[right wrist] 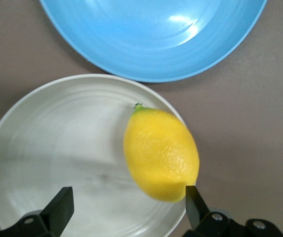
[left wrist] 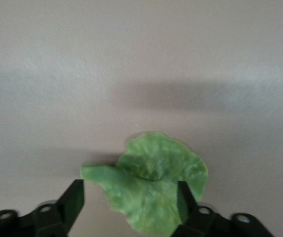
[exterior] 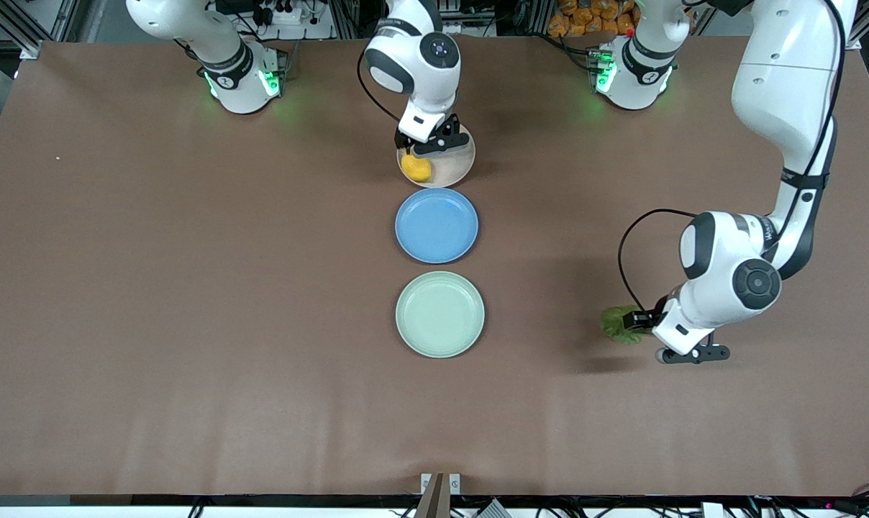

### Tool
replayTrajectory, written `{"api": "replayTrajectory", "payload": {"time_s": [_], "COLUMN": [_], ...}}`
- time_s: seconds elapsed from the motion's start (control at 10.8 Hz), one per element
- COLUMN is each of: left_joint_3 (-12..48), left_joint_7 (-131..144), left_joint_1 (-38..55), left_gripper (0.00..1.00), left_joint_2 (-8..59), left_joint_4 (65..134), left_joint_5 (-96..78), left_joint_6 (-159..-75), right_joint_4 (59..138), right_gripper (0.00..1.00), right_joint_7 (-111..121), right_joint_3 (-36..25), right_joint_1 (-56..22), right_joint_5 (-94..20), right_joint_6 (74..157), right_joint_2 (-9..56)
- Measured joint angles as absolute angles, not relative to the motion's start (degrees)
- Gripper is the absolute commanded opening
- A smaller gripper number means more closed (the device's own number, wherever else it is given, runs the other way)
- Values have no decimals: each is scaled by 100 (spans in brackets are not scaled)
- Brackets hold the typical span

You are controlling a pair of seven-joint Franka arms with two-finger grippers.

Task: Pick lemon and lettuce from plates
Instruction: 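Lower the lettuce with the left gripper while the right gripper grasps the lemon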

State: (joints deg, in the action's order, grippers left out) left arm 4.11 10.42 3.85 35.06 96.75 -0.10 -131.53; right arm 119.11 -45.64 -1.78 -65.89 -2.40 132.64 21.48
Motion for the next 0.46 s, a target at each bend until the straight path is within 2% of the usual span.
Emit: {"api": "replayTrajectory", "payload": {"time_s": [0.46], "left_joint_3": [410], "left_joint_7": [1042], "left_joint_1": [355], "left_gripper": [100], "left_joint_2": [2934], "left_joint_4": [9562], "left_joint_5": [-10], "left_joint_6": [-12783], "right_joint_4": [11912], "right_gripper": [100], "right_joint_7": [-4567], "right_joint_3": [-273], "right_joint_1": [-6579], "right_joint_5": [238], "right_joint_6": [13295], "right_joint_2": [2435]}}
